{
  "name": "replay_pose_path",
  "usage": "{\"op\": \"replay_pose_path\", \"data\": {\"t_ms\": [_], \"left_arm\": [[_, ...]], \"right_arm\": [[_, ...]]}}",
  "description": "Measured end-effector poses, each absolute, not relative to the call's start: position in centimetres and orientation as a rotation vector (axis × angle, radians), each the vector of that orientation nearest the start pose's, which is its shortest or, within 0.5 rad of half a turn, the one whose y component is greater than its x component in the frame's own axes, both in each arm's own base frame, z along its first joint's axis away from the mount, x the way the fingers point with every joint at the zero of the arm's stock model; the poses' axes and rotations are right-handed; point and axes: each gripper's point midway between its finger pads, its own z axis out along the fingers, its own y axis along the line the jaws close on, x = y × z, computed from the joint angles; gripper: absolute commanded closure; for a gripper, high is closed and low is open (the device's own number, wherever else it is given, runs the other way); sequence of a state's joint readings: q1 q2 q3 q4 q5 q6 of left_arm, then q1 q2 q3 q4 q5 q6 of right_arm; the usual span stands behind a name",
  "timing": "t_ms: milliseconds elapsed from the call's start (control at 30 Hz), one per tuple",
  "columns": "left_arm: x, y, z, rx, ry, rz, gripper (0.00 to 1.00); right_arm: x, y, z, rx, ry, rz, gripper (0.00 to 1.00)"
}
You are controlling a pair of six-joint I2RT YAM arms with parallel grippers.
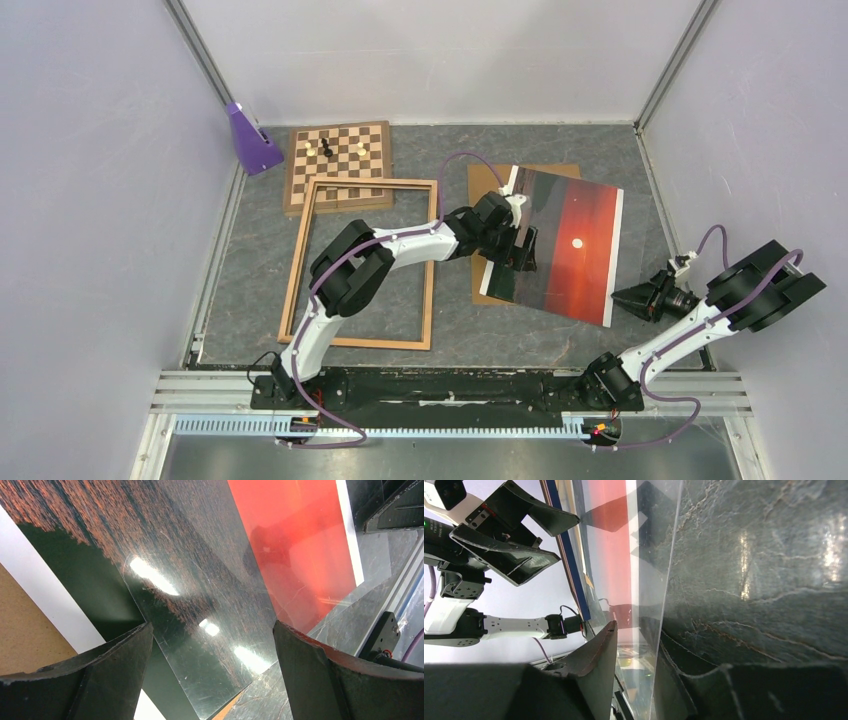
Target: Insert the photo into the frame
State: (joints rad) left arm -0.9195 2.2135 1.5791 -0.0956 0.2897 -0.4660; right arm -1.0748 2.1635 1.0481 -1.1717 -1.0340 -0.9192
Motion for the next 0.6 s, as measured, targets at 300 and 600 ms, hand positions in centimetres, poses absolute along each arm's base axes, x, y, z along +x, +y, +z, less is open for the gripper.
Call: {"op": "replay_pose_path", "data": {"t_ms": [300, 600], "left_arm": [[28.31, -49.19, 4.23, 0.739, 2.380, -0.992, 0.02], [28.28, -49.13, 4.25, 0.751, 2.373, -0.988, 0.02]], "right_arm": [[20.50, -9.82, 0.57, 0.631, 2.213, 1.374, 0.85], [20.30, -9.89, 0.63, 0.581, 2.226, 1.344, 0.93]]}}
